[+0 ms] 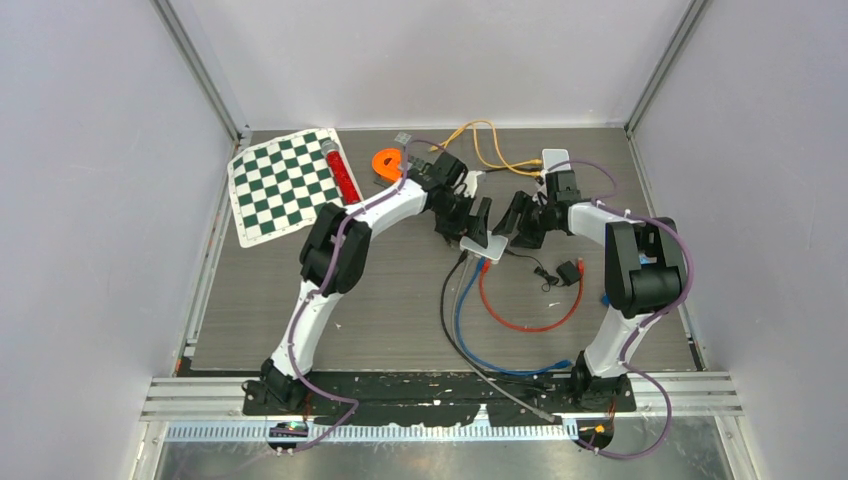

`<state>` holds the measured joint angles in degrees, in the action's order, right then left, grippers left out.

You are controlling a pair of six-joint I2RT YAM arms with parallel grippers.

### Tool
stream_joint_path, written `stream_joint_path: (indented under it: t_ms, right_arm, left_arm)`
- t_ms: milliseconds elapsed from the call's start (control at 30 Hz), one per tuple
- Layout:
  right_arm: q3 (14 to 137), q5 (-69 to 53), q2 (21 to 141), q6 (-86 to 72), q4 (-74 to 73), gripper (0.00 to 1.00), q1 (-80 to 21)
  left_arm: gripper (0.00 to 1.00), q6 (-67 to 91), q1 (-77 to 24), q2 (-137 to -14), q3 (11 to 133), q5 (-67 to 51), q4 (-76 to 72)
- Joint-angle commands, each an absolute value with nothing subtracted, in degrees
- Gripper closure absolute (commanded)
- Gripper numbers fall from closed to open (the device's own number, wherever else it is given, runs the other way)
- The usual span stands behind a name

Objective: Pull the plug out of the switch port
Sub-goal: Move the switch port to the center of the board.

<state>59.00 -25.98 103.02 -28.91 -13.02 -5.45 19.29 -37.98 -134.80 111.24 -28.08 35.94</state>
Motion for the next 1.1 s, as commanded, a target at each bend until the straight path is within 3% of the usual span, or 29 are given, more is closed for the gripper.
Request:
stream_joint_path:
  t_ms: [0,233,533,800,1067]
  right_arm:
    - [59.6,-30.9,103.0,-28.5,-11.1,0.35,-5.4]
    - [58.2,-33.7,102.5,-24.0,-13.1,0.35,-7.6]
    - [57.2,-33.0,102.5,-19.9,-16.7,0.35,-15.0]
    - [54.6,-34.3,101.2,-20.2,-16.2,0.35,-20.4]
    - [52.6,-30.9,96.0,-18.8,-17.2,0.32,-23.2]
  left_arm:
    - [0.18,19.5,-37.8,-132.6,107.9,-31.4,33.4]
    - [0.27,21.0,-37.8,-126.4,96.6,-32.8,26.6]
    - [0.30,23.7,-39.0,-117.7,81.7,-31.6,19.9]
    - [0.30,28.7,-39.6,-108.8,64.7,-28.8,10.1]
    - [0.25,28.9,-41.0,-101.7,58.5,-24.2,9.7]
